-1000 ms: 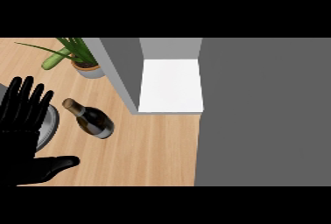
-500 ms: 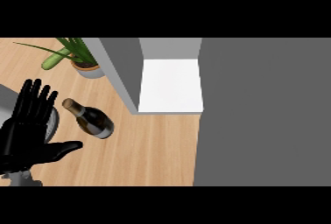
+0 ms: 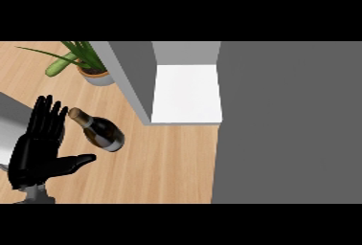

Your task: Pick up the wine, place it into the cabinet and close the cabinet

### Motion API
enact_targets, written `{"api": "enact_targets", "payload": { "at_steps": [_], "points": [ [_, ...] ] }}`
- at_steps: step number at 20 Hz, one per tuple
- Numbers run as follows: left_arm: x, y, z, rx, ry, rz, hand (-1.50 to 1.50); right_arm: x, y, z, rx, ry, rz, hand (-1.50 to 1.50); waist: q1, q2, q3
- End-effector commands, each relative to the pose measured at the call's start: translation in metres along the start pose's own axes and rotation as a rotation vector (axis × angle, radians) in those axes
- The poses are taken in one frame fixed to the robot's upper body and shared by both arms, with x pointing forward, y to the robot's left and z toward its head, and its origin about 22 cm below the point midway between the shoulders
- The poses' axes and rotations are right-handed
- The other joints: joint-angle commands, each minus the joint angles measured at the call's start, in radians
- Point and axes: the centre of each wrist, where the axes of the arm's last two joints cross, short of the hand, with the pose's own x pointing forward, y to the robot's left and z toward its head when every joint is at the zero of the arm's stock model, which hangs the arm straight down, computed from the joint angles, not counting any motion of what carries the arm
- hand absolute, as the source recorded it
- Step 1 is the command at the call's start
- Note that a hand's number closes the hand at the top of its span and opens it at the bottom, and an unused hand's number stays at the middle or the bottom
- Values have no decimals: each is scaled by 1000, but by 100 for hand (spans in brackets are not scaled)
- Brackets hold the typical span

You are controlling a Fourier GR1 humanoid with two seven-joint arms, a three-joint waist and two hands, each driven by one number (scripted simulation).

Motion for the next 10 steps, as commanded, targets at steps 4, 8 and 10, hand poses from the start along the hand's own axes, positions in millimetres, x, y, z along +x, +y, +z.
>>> {"api": "enact_targets", "payload": {
  "at_steps": [4,8,10],
  "points": [
    [-27,-8,-3,4,-7,-19,-150,28,4,29,26,-104,-44,-150,-2,0,0],
    [-36,4,0,-31,4,-18,-150,27,9,31,19,-80,-44,-150,1,-1,0],
    [-39,8,-12,-59,28,22,-150,26,10,24,27,-75,-40,-150,2,0,0]
  ]
}}
